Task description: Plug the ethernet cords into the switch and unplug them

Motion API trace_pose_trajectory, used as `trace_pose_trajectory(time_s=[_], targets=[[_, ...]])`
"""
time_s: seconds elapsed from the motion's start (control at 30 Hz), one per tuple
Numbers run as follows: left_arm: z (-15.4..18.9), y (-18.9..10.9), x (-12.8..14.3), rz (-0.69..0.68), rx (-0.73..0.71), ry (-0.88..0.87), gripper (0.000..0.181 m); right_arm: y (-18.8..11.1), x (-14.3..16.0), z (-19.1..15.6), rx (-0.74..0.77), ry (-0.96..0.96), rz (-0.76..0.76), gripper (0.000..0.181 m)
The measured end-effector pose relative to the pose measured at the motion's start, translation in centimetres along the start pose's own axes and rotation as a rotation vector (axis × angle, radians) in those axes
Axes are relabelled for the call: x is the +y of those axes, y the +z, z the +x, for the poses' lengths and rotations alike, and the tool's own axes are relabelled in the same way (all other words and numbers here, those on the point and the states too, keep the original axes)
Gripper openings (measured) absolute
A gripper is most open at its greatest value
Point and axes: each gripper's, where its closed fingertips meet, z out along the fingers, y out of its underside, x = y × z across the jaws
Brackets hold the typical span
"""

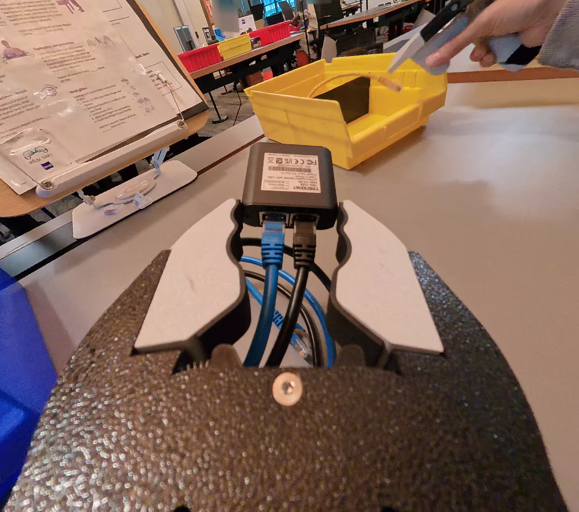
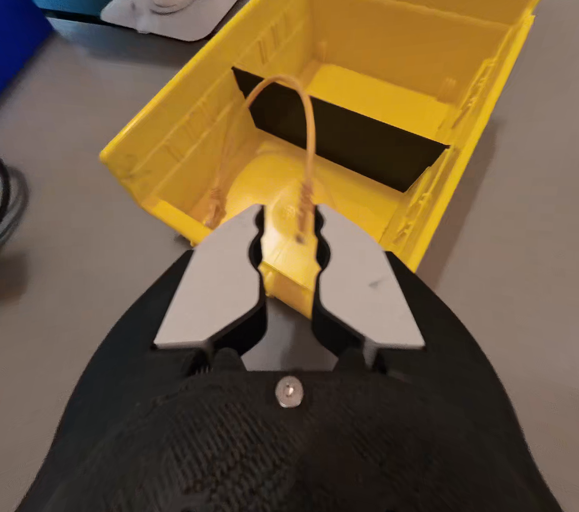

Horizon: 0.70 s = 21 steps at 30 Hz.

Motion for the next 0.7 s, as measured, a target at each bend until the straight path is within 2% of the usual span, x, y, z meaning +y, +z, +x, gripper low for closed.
trace_pose_trajectory(time_s=[0.03,0.1,0.17,0.2,0.27,0.33,0.4,0.53,0.57,0.6,0.63,0.7], targets=[[0.1,0.0,0.1,-0.010,0.008,-0.001,0.057,0.1,-0.4,0.1,0.039,-0.003,0.019,0.050],[0.0,0.0,0.4,-0.033,0.011,0.000,0.057,-0.6,-1.4,-0.6,0.109,-0.051,0.077,0.067],[-0.1,0.1,0.6,-0.049,0.016,-0.024,0.057,-1.7,-2.7,-3.4,0.115,-0.124,0.168,0.076],[-0.2,0.1,0.6,-0.048,0.022,-0.047,0.057,-1.8,-2.9,-6.3,0.033,-0.141,0.205,0.074],[-0.1,0.3,0.5,-0.035,0.037,-0.090,0.057,-1.5,-2.2,-13.9,-0.276,-0.096,0.228,0.071],[0.2,0.3,0.3,-0.015,0.052,-0.102,0.057,-1.4,-1.0,-21.4,-0.620,0.046,0.225,0.067],[0.6,0.3,-0.1,0.007,0.055,-0.080,0.057,-1.0,0.1,-26.5,-0.853,0.200,0.200,0.062],[1.0,0.0,-1.4,0.049,0.021,-0.008,0.057,0.2,0.4,-31.6,-1.085,0.436,0.168,0.056],[1.1,-0.1,-1.6,0.052,0.010,0.017,0.057,-0.1,0.4,-32.5,-1.137,0.449,0.162,0.051],[1.1,-0.1,-1.8,0.058,-0.005,0.044,0.057,-0.4,0.3,-33.2,-1.181,0.441,0.170,0.034],[1.0,-0.2,-2.0,0.067,-0.026,0.065,0.057,-0.4,0.1,-33.4,-1.185,0.432,0.199,0.026],[1.0,0.0,-1.8,0.041,-0.025,0.067,0.057,-0.2,0.1,-33.3,-1.182,0.393,0.193,0.025]])
